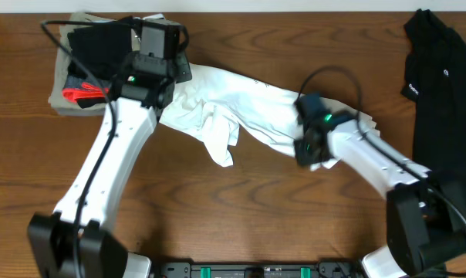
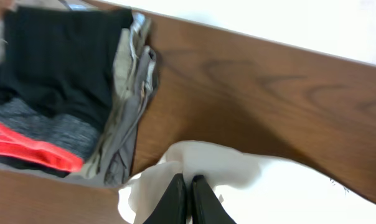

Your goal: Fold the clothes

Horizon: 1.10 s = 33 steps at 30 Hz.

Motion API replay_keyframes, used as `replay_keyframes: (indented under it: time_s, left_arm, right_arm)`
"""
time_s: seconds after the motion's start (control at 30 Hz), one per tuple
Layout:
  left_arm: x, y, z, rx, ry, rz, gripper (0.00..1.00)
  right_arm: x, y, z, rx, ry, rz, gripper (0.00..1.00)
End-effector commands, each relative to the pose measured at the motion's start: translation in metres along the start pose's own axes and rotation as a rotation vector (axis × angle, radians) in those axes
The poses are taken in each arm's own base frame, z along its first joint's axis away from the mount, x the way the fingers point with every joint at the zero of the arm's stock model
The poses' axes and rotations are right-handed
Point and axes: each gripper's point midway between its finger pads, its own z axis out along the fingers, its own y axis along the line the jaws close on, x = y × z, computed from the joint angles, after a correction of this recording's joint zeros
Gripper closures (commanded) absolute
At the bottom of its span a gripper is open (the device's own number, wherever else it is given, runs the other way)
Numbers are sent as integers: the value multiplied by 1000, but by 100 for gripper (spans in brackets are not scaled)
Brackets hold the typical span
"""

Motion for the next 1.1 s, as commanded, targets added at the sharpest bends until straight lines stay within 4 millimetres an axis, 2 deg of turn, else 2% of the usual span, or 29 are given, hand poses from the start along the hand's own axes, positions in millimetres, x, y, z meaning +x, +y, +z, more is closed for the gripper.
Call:
replay_keyframes:
  time_s: [0.0, 0.07, 0.2, 0.37, 0.43, 0.57, 0.7, 0.83, 1.07]
  left_arm:
    - [-26, 0, -50, 37, -108, -1, 94]
    - [-29, 1, -66, 50, -130, 0, 94]
    - [-30, 8, -90, 56, -146, 17, 94]
    - [-31, 16, -119, 65, -173, 13, 94]
    - [-36, 19, -134, 73, -210, 23, 94]
    - [-47, 30, -167, 75, -298, 17, 94]
    - [-53, 38, -200, 97, -372, -8, 94]
    - [-53, 46, -236, 143, -440, -36, 94]
    - [-46, 52, -310, 291, -559, -55, 94]
  right_arm:
    - [-54, -20, -65, 0, -194, 17, 99]
    - [-73, -35, -102, 4, -262, 23, 99]
    - [-91, -59, -162, 22, -363, 15, 99]
    - [-94, -89, -232, 51, -482, 53, 99]
    - [-90, -110, -261, 74, -538, 99, 99]
    - [-75, -144, -309, 105, -640, 194, 99]
    - [-55, -159, -353, 95, -746, 244, 99]
    - [-28, -162, -389, 107, -834, 261, 99]
    - [20, -149, -428, 129, -938, 249, 99]
